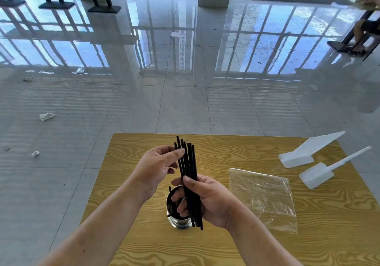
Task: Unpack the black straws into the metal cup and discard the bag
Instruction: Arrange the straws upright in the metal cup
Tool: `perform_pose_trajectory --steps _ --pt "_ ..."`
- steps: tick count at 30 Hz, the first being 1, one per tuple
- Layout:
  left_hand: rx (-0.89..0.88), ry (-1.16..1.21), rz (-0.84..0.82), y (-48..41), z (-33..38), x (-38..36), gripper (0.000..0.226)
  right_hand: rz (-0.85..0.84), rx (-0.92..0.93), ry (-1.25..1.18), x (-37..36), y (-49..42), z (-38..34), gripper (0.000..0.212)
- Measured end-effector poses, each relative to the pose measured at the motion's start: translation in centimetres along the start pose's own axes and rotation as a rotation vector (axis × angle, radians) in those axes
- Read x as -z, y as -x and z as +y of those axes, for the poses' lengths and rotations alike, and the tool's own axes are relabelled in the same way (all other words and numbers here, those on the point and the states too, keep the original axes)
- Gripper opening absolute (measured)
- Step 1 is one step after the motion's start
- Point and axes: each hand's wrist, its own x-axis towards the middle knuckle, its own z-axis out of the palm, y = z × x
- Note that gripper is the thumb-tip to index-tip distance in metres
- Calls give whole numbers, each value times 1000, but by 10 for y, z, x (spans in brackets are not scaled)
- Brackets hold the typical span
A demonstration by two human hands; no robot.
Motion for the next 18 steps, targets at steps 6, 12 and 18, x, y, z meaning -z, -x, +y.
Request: perform_pose_trajectory --steps 6,12,18 --pt "16 55 81 -8 1 5 10 -8 -16 30 3 3 3 33" --pt "-68 202 215 -16 9 24 15 -5 -22 68 7 8 2 28" --pt "-289 276 293 -14 21 29 13 257 -1 -17 16 5 5 25"
